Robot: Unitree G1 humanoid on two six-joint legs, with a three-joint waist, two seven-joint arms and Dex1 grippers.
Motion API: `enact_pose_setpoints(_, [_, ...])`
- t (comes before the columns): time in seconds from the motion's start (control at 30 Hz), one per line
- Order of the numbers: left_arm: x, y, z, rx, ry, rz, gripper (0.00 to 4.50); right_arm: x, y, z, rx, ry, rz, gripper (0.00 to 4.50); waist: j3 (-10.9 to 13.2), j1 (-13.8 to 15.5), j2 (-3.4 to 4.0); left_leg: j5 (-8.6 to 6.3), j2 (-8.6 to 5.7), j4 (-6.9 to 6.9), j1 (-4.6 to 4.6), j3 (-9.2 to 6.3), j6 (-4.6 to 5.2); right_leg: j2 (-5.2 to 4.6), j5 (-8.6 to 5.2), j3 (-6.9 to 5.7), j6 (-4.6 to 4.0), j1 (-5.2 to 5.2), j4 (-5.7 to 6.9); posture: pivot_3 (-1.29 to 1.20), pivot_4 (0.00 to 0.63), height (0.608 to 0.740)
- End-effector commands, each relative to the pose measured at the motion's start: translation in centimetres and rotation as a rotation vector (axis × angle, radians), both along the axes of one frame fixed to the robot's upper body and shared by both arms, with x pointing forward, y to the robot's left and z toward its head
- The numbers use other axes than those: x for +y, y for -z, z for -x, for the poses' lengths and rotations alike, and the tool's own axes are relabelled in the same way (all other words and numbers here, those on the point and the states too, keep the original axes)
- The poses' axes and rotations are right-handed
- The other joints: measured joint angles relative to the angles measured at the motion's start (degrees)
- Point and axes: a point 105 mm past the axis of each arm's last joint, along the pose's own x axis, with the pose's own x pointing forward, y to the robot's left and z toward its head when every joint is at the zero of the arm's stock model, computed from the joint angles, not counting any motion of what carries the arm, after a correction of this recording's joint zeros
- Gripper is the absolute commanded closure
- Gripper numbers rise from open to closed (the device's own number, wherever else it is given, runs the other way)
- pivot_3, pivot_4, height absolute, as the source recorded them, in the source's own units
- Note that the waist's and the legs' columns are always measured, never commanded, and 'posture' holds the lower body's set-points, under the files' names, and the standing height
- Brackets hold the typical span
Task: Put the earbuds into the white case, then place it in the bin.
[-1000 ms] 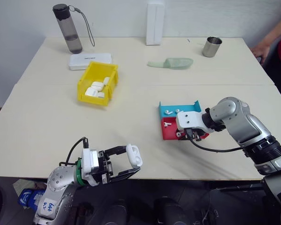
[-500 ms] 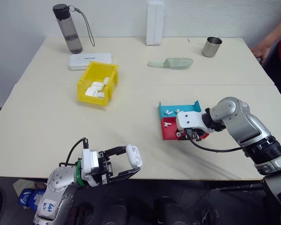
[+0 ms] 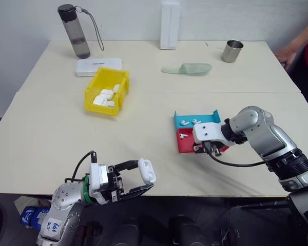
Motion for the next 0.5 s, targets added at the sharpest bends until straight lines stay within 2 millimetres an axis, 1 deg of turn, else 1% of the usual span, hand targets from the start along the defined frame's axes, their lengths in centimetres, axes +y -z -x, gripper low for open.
enact_pose_setpoints(0.03, [-0.3,-0.7,0.5,-0.038,0.021,0.002,1.76,-0.2,0.2,0.1,0.0,0.006,0.011,3.5,0.0,-0.01,0.0,0.0,0.0,0.0,0.0,0.0,0.0,0.0,0.0,0.0,0.0,0.0,0.0,0.0,0.15,0.74])
enact_pose_setpoints(0.13, [-0.3,-0.7,0.5,-0.037,0.02,0.003,1.76,-0.2,0.3,0.2,0.001,0.007,0.006,4.05,0.0,0.01,0.0,0.0,0.0,0.0,0.0,0.0,0.0,0.0,0.0,0.0,0.0,0.0,0.0,0.0,0.15,0.74])
enact_pose_setpoints(0.37, [-0.2,-0.7,0.5,-0.036,0.016,0.005,1.76,-0.3,0.5,0.3,-0.002,0.018,-0.006,4.06,0.0,0.01,0.0,0.0,0.0,0.0,0.01,0.0,0.0,0.0,0.0,0.0,0.0,0.02,0.0,0.0,0.15,0.74])
enact_pose_setpoints(0.43, [-0.2,-0.9,0.5,-0.039,0.012,0.013,1.76,-0.4,-0.1,1.2,0.027,-0.003,-0.041,4.06,0.0,0.07,0.0,0.0,0.0,0.0,0.01,0.0,0.0,0.0,0.0,0.0,0.0,0.02,-0.01,0.0,0.15,0.74])
enact_pose_setpoints(0.5, [-0.1,-1.2,0.4,-0.037,0.016,0.034,1.76,-0.2,-1.3,2.7,0.085,-0.035,-0.126,4.06,0.01,0.2,-0.02,0.0,0.0,-0.04,0.01,-0.01,0.0,0.0,0.0,0.0,0.0,0.02,-0.03,0.0,0.15,0.74])
